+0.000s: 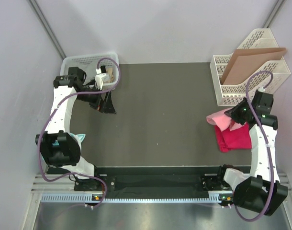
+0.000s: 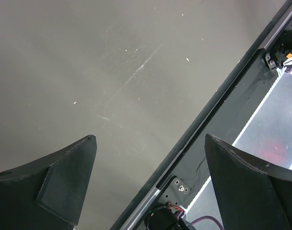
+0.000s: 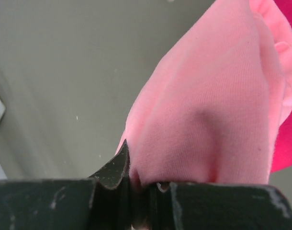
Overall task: Fold and stack the t-shirts
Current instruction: Neatly place the folded tshirt to the corner
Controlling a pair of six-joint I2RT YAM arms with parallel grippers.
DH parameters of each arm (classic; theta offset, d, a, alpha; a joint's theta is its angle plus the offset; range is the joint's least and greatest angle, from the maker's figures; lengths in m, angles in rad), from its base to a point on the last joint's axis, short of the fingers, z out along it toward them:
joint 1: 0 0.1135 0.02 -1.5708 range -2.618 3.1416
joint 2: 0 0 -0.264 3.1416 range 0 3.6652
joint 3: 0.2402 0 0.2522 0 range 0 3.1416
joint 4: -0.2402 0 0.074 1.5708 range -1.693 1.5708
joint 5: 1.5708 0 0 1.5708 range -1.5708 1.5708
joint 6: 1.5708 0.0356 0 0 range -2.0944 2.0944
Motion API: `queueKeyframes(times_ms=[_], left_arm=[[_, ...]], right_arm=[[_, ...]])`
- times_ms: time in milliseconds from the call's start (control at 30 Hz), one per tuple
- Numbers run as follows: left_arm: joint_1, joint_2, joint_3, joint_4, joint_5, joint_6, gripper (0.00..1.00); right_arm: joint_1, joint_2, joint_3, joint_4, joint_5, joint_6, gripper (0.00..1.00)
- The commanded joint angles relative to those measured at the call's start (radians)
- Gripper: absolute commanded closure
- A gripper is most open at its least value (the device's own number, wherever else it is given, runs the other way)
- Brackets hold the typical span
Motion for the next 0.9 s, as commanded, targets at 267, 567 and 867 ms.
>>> queueKeyframes(times_ms=[267, 567, 867], left_arm=[[0.007, 0.014, 0.044, -0.044, -0.026, 0.031, 0.01], [0.007, 0.014, 0.036, -0.053, -0.021, 0.046, 0.01], [0.007, 0.011, 0.088, -0.116, -0.038, 0.068, 0.01]], right_arm=[[-0.123, 0.171, 0.244, -0.044, 0.156, -0.034, 1.0], [-0.163, 0.152, -0.022, -0.001, 0.354, 0.0, 1.0], [-0.192, 0.155, -0.042, -0.067, 0.343, 0.036, 0.0]])
